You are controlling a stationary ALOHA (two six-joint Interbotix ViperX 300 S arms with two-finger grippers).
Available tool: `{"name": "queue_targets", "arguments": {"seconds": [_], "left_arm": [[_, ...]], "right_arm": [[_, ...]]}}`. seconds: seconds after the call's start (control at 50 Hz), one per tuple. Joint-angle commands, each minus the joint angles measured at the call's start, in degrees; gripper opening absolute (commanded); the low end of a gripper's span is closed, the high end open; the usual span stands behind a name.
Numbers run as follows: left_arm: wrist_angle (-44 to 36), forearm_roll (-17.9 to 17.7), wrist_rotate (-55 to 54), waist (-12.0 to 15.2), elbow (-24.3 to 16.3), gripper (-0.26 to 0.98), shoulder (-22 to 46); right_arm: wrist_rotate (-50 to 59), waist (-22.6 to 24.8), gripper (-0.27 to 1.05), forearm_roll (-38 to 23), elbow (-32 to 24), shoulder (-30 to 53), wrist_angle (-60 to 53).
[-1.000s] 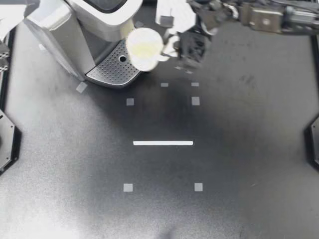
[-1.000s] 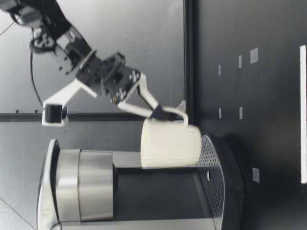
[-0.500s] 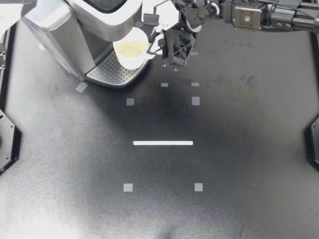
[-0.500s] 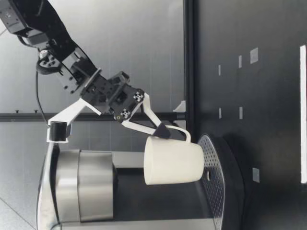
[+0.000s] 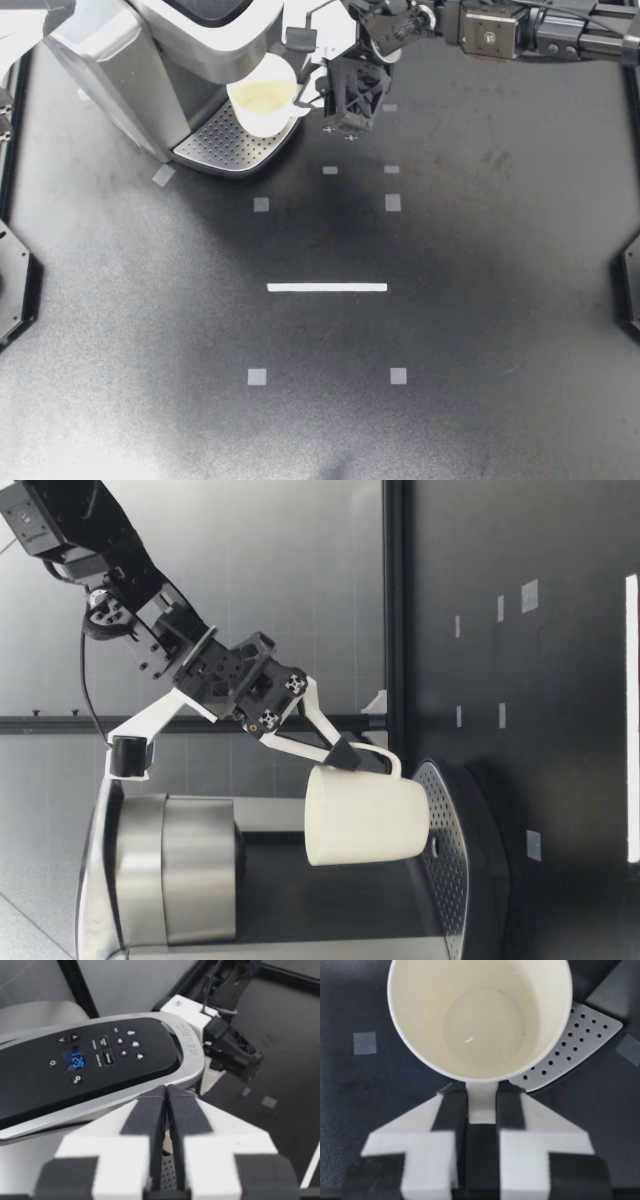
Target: Place the coffee capsule inside the capsule container, then place the cup onto the center of the cup tray.
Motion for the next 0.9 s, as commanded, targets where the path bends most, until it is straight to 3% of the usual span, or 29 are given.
{"name": "queue_targets", "arguments": {"seconds": [0.0, 0.32, 0.88], "left_arm": [[-0.5, 0.3, -0.3, -0.1, -0.5, 0.11, -0.1], [-1.3, 0.4, -0.4, -0.1, -0.5, 0.11, -0.1], [-1.8, 0.4, -0.5, -0.1, -0.3, 0.11, -0.1]], "right_arm": [[0.3, 2.1, -0.01, 0.8, -0.7, -1.3, -1.6], [0.3, 2.4, -0.01, 1.9, 3.4, -2.7, -5.2], [0.4, 2.4, -0.01, 1.8, 0.6, -0.7, -7.0]]}}
